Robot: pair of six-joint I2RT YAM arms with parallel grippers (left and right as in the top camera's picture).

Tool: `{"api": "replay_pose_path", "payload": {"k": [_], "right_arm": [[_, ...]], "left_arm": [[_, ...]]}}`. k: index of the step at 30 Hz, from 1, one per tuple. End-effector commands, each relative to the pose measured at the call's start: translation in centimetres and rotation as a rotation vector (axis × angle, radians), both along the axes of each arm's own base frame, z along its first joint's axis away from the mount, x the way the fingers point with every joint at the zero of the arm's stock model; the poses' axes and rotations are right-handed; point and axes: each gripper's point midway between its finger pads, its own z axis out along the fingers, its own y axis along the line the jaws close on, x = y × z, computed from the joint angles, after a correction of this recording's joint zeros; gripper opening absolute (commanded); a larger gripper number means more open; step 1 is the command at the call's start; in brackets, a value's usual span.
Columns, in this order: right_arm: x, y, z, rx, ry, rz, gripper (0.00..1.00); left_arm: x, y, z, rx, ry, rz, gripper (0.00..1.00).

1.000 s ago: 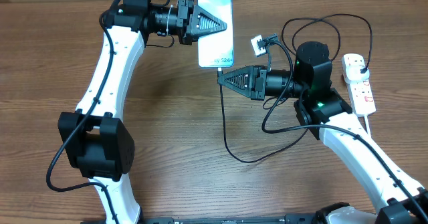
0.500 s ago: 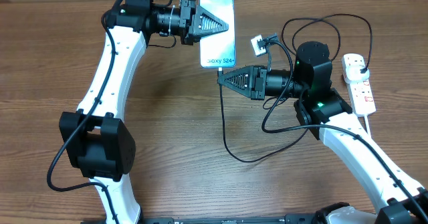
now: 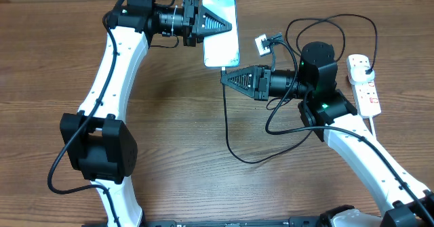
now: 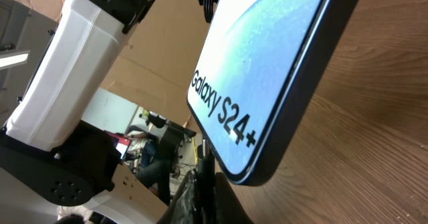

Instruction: Plug charger to phone and switch on socket

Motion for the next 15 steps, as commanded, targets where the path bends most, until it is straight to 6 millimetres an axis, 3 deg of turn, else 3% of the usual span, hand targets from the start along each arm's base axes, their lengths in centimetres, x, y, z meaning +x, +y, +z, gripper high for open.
{"api": "replay_pose_path", "payload": {"k": [1, 15], "right_arm": [[1.3, -0.69, 0.35, -0.003, -0.018, -0.063, 0.04], [1.3, -0.69, 0.32, -0.003, -0.017, -0.063, 0.04]], "left_arm": [[-1.98, -0.7, 2.82, -0.035, -0.033, -0.048, 0.04], [-2.12, -0.67, 2.95, -0.042, -0.024, -0.055, 0.04]]}}
